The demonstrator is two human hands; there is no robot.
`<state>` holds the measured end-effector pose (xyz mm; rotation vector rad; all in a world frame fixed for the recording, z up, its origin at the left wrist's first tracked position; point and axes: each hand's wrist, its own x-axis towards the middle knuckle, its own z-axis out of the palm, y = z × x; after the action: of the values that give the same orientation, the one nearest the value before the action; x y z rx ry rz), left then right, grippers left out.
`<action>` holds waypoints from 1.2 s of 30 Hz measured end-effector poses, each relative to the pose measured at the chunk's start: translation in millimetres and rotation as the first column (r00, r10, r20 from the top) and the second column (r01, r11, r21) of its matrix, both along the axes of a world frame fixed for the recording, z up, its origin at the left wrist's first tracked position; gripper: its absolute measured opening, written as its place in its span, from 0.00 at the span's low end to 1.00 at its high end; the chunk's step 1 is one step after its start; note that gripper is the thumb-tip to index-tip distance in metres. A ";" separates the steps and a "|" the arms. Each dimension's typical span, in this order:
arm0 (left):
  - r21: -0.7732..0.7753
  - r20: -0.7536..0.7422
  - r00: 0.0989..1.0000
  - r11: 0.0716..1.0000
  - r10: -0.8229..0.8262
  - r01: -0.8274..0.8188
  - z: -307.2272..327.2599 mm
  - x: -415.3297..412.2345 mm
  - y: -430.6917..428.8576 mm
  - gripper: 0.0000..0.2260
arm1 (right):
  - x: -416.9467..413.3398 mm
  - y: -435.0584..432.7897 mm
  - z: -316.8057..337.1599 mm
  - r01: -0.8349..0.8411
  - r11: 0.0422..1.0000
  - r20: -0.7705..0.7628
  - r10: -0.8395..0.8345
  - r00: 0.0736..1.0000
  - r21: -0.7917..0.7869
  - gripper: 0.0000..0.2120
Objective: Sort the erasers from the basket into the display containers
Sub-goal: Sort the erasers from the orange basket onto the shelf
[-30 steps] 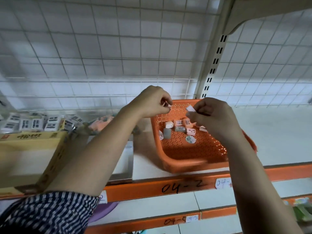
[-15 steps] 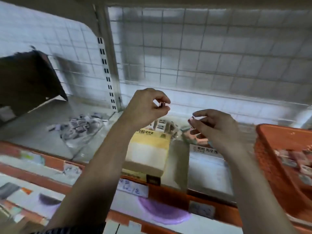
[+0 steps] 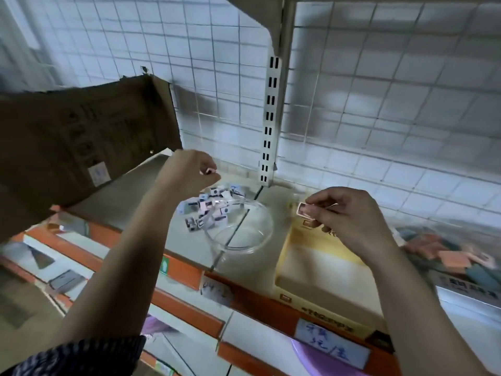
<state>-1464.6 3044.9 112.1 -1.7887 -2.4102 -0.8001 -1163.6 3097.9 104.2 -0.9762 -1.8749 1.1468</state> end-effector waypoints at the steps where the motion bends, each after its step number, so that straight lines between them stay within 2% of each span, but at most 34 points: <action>1: -0.030 -0.007 1.000 0.999 0.015 -0.015 -8.8 -12.4 0.2 0.10 | -7.6 1.7 1.9 -0.002 1.000 0.009 0.002 1.000 -0.001 0.05; 5: -0.084 0.024 1.000 0.996 -0.003 0.005 -35.7 -36.4 0.6 0.09 | -40.0 12.7 10.8 -0.024 0.999 0.054 0.022 0.998 0.031 0.05; 10: -0.108 0.035 0.999 0.994 -0.004 0.008 -55.7 -47.6 -2.4 0.09 | -87.0 29.9 14.8 -0.143 0.986 0.152 0.130 0.980 0.080 0.04; 14: 0.044 0.091 0.994 0.997 0.056 -0.060 -71.0 -52.0 -19.2 0.17 | -126.6 45.1 14.4 -0.275 0.952 0.319 0.221 0.922 0.135 0.02; 17: 0.185 0.149 0.960 0.947 0.238 -0.264 -94.0 -49.6 -35.0 0.11 | -154.6 55.3 7.1 -0.342 0.929 0.429 0.255 0.866 0.138 0.03; 19: 0.243 0.156 0.945 0.916 0.289 -0.320 -103.1 -48.6 -40.2 0.08 | -170.8 59.7 -1.0 -0.364 0.926 0.461 0.281 0.842 0.101 0.04; 22: 0.346 0.147 0.944 0.878 0.296 -0.330 -102.4 -49.4 -44.3 0.10 | -188.8 60.2 -11.7 -0.365 0.931 0.448 0.314 0.837 0.029 0.02; 28: 0.324 0.096 0.951 0.894 0.294 -0.309 -101.4 -45.2 -48.0 0.09 | -201.2 53.8 -17.5 -0.375 0.926 0.400 0.355 0.845 -0.029 0.04; 32: 0.320 0.069 0.956 0.902 0.284 -0.291 -101.2 -46.0 -47.7 0.09 | -183.4 49.5 -9.4 -0.324 0.946 0.369 0.306 0.878 -0.014 0.02; 36: 0.373 0.159 0.965 0.893 0.207 -0.253 -84.4 -35.4 -43.4 0.14 | -143.2 41.4 11.0 -0.235 0.972 0.255 0.224 0.940 0.009 0.02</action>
<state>-1500.0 3001.5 27.8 -1.3135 -2.2575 -1.2746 -1306.8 3139.2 115.2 -0.9350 -2.2569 1.1558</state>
